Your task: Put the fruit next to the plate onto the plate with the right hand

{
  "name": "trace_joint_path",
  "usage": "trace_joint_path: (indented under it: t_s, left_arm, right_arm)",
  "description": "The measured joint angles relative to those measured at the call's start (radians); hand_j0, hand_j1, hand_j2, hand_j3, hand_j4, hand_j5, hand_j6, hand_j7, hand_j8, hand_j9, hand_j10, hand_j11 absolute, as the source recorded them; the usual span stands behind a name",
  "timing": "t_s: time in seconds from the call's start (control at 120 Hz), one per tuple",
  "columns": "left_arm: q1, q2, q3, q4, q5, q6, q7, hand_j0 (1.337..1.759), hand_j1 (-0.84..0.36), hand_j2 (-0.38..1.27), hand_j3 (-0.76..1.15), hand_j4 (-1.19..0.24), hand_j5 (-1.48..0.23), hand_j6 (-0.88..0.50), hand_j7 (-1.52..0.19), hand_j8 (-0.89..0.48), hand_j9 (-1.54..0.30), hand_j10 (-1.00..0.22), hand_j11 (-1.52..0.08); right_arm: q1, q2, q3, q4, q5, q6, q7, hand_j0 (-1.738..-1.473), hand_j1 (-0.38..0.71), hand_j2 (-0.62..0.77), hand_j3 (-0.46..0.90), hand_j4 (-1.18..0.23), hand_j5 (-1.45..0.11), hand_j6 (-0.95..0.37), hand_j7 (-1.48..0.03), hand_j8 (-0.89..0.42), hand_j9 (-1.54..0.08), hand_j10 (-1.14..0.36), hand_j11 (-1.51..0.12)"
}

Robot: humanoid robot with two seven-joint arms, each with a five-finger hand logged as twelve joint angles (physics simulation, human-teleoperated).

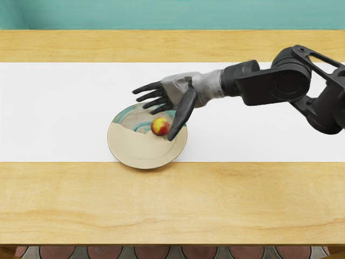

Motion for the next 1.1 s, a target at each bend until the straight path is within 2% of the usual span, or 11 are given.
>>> trace_joint_path:
  t_s: [0.15, 0.333, 0.65, 0.842, 0.933, 1.1]
  left_arm:
    - [0.000, 0.000, 0.000, 0.000, 0.000, 0.000, 0.000, 1.658, 0.07, 0.05, 0.00, -0.23, -0.30, -0.23, -0.30, -0.23, -0.30, -0.23, -0.30]
    - [0.000, 0.000, 0.000, 0.000, 0.000, 0.000, 0.000, 1.658, 0.07, 0.05, 0.00, -0.23, -0.30, -0.23, -0.30, -0.23, -0.30, -0.23, -0.30]
    - [0.000, 0.000, 0.000, 0.000, 0.000, 0.000, 0.000, 1.658, 0.07, 0.05, 0.00, -0.23, -0.30, -0.23, -0.30, -0.23, -0.30, -0.23, -0.30]
    - [0.000, 0.000, 0.000, 0.000, 0.000, 0.000, 0.000, 1.658, 0.07, 0.05, 0.00, -0.23, -0.30, -0.23, -0.30, -0.23, -0.30, -0.23, -0.30]
    - [0.000, 0.000, 0.000, 0.000, 0.000, 0.000, 0.000, 1.658, 0.07, 0.05, 0.00, -0.23, -0.30, -0.23, -0.30, -0.23, -0.30, -0.23, -0.30]
    - [0.000, 0.000, 0.000, 0.000, 0.000, 0.000, 0.000, 1.658, 0.07, 0.05, 0.00, -0.23, -0.30, -0.23, -0.30, -0.23, -0.30, -0.23, -0.30]
  right_arm:
    - [-0.114, -0.112, 0.104, 0.037, 0.078, 0.085, 0.035, -1.658, -0.29, -0.01, 0.00, -0.05, -0.06, -0.05, -0.06, -0.05, -0.06, -0.05, -0.06]
    - [-0.239, -0.266, 0.140, 0.084, 0.155, 0.107, 0.174, -1.658, -0.30, -0.01, 0.00, -0.04, -0.06, -0.04, -0.06, -0.04, -0.06, -0.04, -0.06]
    - [-0.417, -0.517, 0.144, 0.106, 0.333, 0.112, 0.292, -1.658, -0.30, -0.01, 0.00, -0.04, -0.05, -0.04, -0.05, -0.04, -0.05, -0.04, -0.05]
    - [-0.459, -0.595, 0.140, 0.106, 0.381, 0.112, 0.333, -1.658, -0.30, -0.01, 0.00, -0.04, -0.05, -0.04, -0.05, -0.04, -0.05, -0.04, -0.05]
    - [-0.462, -0.607, 0.140, 0.112, 0.385, 0.112, 0.338, -1.658, -0.30, -0.01, 0.00, -0.04, -0.05, -0.04, -0.05, -0.04, -0.05, -0.04, -0.05]
    - [-0.463, -0.657, 0.136, 0.175, 0.388, 0.112, 0.340, -1.658, -0.30, -0.01, 0.00, -0.04, -0.05, -0.04, -0.05, -0.04, -0.05, -0.04, -0.05]
